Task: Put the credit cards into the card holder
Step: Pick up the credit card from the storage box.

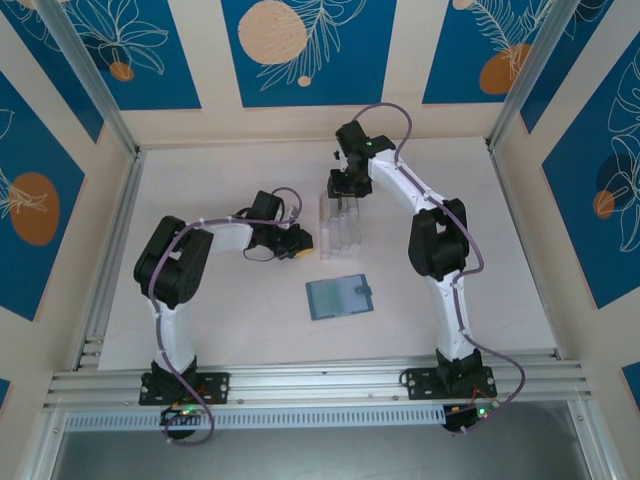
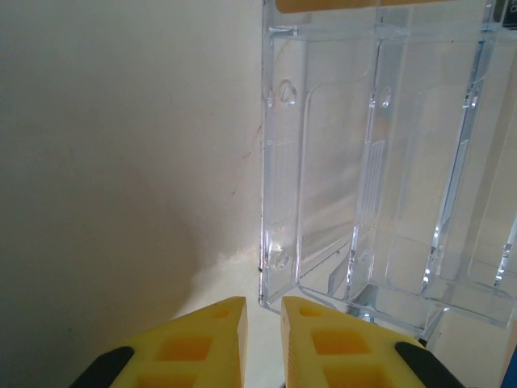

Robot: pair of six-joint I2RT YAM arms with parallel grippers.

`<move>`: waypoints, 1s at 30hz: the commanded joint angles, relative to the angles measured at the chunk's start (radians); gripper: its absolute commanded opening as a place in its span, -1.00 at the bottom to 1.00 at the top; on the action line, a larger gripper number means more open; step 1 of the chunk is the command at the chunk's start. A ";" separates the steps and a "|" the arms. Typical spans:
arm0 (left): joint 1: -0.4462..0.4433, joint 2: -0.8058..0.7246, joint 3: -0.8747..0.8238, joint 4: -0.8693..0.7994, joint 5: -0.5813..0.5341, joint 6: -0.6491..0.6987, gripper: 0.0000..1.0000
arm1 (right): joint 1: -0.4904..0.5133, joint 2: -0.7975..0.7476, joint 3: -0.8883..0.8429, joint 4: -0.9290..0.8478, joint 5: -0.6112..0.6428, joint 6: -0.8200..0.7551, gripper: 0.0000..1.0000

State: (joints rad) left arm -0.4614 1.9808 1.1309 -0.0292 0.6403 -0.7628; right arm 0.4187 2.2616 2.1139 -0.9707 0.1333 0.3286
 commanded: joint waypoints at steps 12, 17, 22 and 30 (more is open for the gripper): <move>-0.015 0.022 0.043 0.018 0.020 -0.015 -0.65 | -0.038 -0.015 0.001 0.002 -0.163 0.013 -0.29; -0.015 0.029 0.046 0.018 0.019 -0.015 -0.65 | -0.050 -0.038 -0.012 0.011 -0.190 0.019 -0.34; -0.016 0.029 0.042 0.020 0.018 -0.016 -0.65 | -0.059 -0.051 -0.023 0.020 -0.204 0.023 -0.35; -0.016 0.034 0.042 0.020 0.019 -0.018 -0.65 | -0.069 -0.073 -0.044 0.027 -0.212 0.027 -0.47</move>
State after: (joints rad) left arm -0.4698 1.9961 1.1549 -0.0147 0.6403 -0.7784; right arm 0.3565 2.2498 2.0850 -0.9401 -0.0395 0.3477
